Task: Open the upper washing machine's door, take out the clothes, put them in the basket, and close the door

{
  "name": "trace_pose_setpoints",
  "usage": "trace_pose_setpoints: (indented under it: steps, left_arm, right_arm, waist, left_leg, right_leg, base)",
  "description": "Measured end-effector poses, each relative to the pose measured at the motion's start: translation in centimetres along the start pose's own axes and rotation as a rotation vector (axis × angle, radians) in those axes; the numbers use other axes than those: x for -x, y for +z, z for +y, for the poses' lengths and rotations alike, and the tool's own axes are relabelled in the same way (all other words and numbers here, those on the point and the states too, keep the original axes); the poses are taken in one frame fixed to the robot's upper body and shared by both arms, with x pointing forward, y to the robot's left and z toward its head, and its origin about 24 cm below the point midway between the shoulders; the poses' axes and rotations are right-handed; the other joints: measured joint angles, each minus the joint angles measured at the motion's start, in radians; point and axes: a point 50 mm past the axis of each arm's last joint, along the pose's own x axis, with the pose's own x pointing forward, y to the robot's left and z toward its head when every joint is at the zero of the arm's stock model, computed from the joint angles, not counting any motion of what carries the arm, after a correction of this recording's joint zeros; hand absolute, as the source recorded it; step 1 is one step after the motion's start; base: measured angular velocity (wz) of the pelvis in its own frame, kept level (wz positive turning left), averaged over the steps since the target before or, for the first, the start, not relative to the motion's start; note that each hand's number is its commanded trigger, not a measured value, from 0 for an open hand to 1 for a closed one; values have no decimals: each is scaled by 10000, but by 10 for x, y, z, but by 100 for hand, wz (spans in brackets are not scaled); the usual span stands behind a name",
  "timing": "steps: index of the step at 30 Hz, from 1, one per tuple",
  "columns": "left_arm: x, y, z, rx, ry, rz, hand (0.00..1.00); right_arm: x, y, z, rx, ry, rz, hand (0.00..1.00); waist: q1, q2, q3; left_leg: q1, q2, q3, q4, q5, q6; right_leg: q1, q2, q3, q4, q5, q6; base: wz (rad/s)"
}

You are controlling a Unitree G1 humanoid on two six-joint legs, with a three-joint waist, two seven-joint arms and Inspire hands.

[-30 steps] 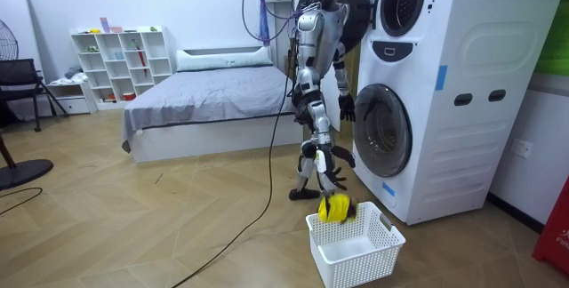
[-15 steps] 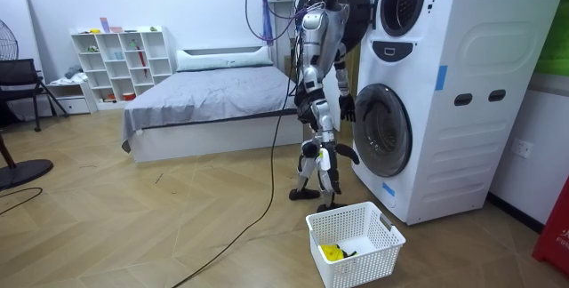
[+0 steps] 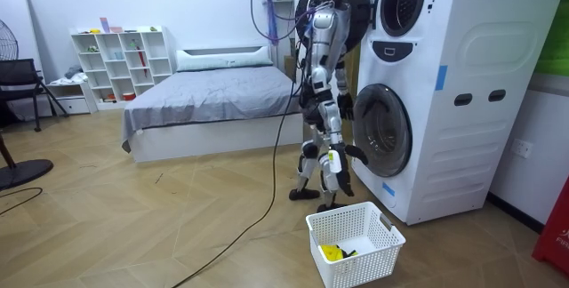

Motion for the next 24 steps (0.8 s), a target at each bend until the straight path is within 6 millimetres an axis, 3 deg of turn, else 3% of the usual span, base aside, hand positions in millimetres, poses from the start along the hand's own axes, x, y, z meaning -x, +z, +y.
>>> trace_pose_setpoints:
  steps: [2, 5, 8, 10, 13, 15, 19, 24]
  left_arm:
    - [1, -8, 2, 185, 42, 147, 0]
    - [5, -26, 6, 617, 80, 433, 0]
    - [10, -42, 10, 826, 169, 627, 0]
    - [14, -52, 16, 1380, 455, 707, 0]
    - [15, -59, 15, 1228, 537, 830, 0]
    - [16, -61, 13, 1162, 570, 825, 0]
    - [18, -65, 13, 1038, 735, 797, 0]
    - [19, -66, 19, 1115, 1028, 628, 0]
  right_arm:
    - [2, -7, -11, 107, -181, 153, 0]
    - [6, -17, -28, 305, -533, 417, 0]
    - [12, -34, -49, 287, -1009, 897, 0]
    - [18, -51, -55, -148, -1214, 1372, 0]
    - [26, -72, -63, -236, -1512, 1997, 0]
    - [30, -80, -66, -251, -1661, 2273, 0]
    - [33, -86, -70, -184, -1830, 2419, 0]
    - [34, -89, -68, 68, -1711, 2505, 0]
  waist:
    - [55, 1, -1]
    - [159, -192, 78]
    - [328, -310, 42]
    - [393, -545, -32]
    - [553, -923, -98]
    - [658, -1188, -99]
    - [974, -1621, -239]
    - [1485, -1861, -155]
  left_leg:
    - [216, 8, -84, 20, 26, -40]
    - [652, -9, -191, 162, 2, -107]
    - [1103, 74, -354, 382, -33, -156]
    - [1308, 165, -358, 379, -67, -210]
    - [1544, 230, -604, 321, -67, -214]
    - [1726, 240, -769, 181, -80, -262]
    - [1845, 319, -1118, 81, -117, -272]
    - [2263, 339, -1196, -91, -81, -294]
  right_leg:
    - [148, -52, -204, 208, -328, 15]
    - [447, -159, -486, 746, -880, -47]
    - [1098, -298, -926, 772, -1133, -125]
    - [1393, -390, -1321, 760, -1231, -200]
    - [1829, -516, -1803, 561, -1246, -236]
    - [2037, -557, -1987, 515, -1256, -246]
    - [2428, -611, -2269, 78, -1061, -213]
    - [2934, -600, -2550, -273, -944, -184]
  base:
    - [39]
    - [43]
    - [50]
    - [51]
    - [49]
    - [40]
    - [18]
    - [5]
